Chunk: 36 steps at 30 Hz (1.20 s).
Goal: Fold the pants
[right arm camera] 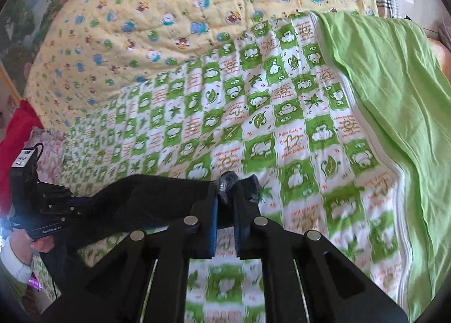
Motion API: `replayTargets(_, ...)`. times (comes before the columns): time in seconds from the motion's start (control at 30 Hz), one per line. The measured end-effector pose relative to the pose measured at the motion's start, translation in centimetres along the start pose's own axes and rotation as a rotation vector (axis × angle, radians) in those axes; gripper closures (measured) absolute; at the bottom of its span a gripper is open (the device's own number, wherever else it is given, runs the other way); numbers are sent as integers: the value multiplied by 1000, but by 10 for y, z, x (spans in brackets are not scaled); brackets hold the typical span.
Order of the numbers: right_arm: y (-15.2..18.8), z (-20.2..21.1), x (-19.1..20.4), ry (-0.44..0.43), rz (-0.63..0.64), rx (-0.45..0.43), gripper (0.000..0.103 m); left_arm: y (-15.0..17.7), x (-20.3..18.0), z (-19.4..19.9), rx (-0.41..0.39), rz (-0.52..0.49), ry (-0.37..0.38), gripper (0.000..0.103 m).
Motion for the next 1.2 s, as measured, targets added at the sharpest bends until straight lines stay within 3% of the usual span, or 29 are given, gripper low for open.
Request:
replayTargets(0.37, 56, 50, -10, -60, 19, -15, 93, 60, -65, 45, -49, 20, 62, 99)
replayTargets(0.73, 108, 97, -14, -132, 56, -67, 94, 108, -100, 47, -43, 28, 84, 100)
replayTargets(1.2, 158, 121, -26, -97, 82, -61, 94, 150, -138, 42, -39, 26, 120, 100)
Point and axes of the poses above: each gripper's, at about its wrist camera, not at the fingertips, and z roughly against the way its jaws point, x to its left, y to its underside, the point moved 2 cm from there along -z, roughly the way its jaws point, and after that the axes turned 15 degrees about y, right-handed, at the moved point
